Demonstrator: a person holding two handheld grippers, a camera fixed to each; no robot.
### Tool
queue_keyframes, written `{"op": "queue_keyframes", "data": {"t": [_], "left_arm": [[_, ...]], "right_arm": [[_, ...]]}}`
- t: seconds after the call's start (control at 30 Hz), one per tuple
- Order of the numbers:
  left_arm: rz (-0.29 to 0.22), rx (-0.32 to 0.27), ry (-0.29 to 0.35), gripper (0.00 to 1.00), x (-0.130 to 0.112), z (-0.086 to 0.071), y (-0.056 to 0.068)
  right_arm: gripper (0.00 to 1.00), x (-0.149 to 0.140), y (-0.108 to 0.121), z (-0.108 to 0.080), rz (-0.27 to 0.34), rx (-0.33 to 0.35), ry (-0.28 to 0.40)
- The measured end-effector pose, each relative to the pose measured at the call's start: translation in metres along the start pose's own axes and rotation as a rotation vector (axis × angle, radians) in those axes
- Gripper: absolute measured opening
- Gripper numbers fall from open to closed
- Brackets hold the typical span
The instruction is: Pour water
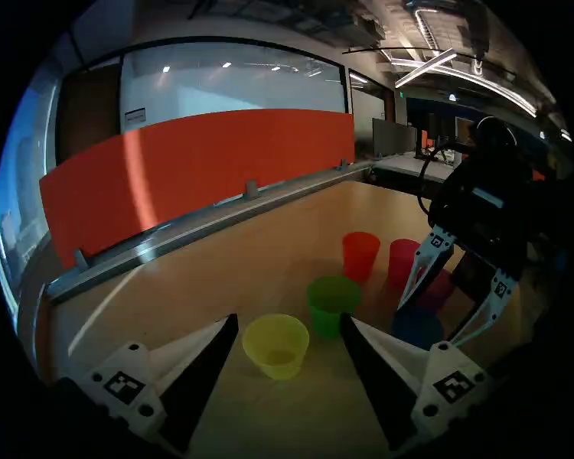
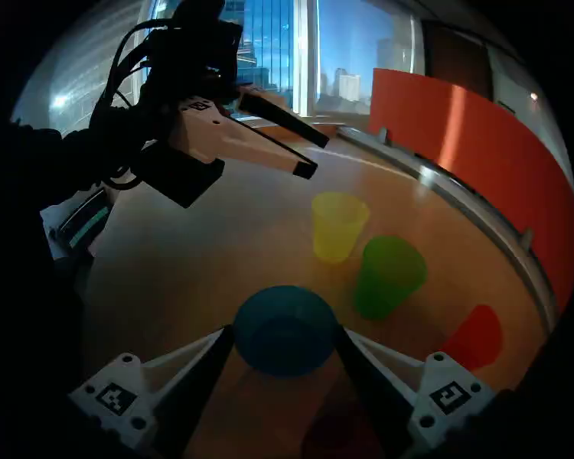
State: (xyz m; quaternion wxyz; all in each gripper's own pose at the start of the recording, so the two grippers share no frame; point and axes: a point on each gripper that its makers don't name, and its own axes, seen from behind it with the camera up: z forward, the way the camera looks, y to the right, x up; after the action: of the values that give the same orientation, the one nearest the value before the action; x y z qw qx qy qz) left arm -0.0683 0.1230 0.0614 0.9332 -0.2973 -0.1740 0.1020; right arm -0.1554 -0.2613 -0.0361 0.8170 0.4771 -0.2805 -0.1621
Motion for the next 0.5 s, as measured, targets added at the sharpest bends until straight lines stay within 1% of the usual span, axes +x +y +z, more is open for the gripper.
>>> {"op": "queue_keyframes", "data": {"t": [0.33,0.5], "left_arm": [[0.004,-0.005,0.002,0.99,0.001,-0.001,0.002],[0.008,-0.006,0.002,0.98,0.000,-0.002,0.003]], "right_arm": [[1.00,-0.005,0.002,0.012,-0.015,-0.011,-0.016],[0.92,-0.006,0.003,0.016,-0.028,-0.018,-0.014]]}}
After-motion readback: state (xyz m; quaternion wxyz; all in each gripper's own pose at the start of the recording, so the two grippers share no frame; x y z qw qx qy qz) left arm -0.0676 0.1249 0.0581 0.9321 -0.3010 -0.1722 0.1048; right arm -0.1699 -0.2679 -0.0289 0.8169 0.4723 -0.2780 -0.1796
